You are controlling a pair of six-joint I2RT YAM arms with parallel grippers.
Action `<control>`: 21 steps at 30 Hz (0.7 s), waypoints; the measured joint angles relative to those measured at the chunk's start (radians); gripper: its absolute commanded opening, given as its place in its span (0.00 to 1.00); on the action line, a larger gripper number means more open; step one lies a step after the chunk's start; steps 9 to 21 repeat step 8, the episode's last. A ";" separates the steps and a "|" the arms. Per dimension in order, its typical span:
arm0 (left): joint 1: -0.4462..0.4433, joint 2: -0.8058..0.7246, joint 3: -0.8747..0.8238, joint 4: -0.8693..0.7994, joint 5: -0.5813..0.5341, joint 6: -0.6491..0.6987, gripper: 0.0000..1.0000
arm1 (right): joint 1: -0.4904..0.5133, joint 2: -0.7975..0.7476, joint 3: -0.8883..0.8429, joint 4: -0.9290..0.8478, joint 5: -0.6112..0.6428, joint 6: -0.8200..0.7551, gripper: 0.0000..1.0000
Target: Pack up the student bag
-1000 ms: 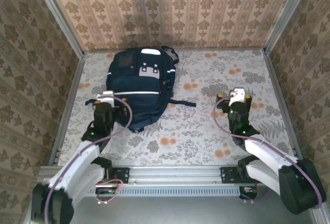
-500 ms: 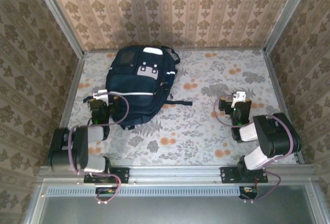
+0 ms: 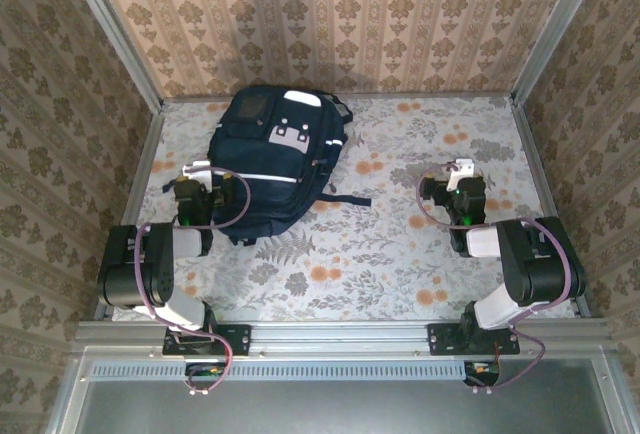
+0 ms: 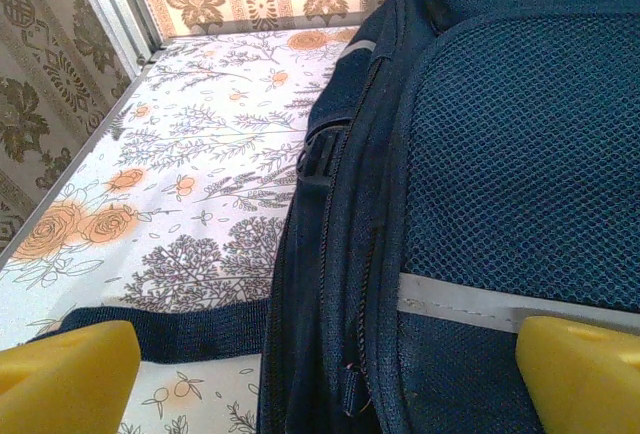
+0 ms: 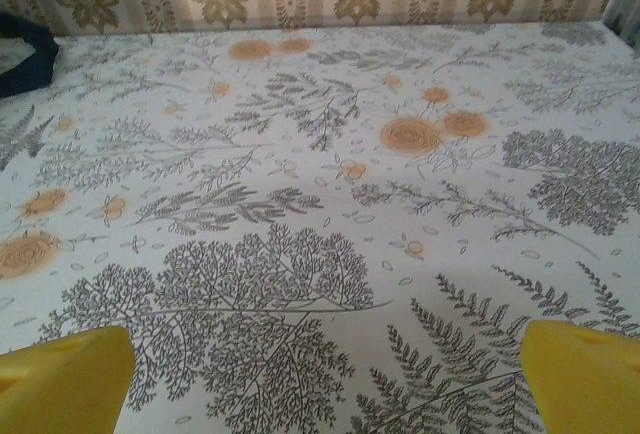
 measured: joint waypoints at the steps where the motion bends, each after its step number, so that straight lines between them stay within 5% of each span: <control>1: -0.001 0.000 0.000 -0.002 0.001 0.000 1.00 | 0.000 0.000 0.000 -0.006 -0.004 -0.002 1.00; 21: 0.000 0.000 0.003 -0.012 0.008 0.003 1.00 | 0.000 0.000 0.001 -0.019 -0.014 -0.002 1.00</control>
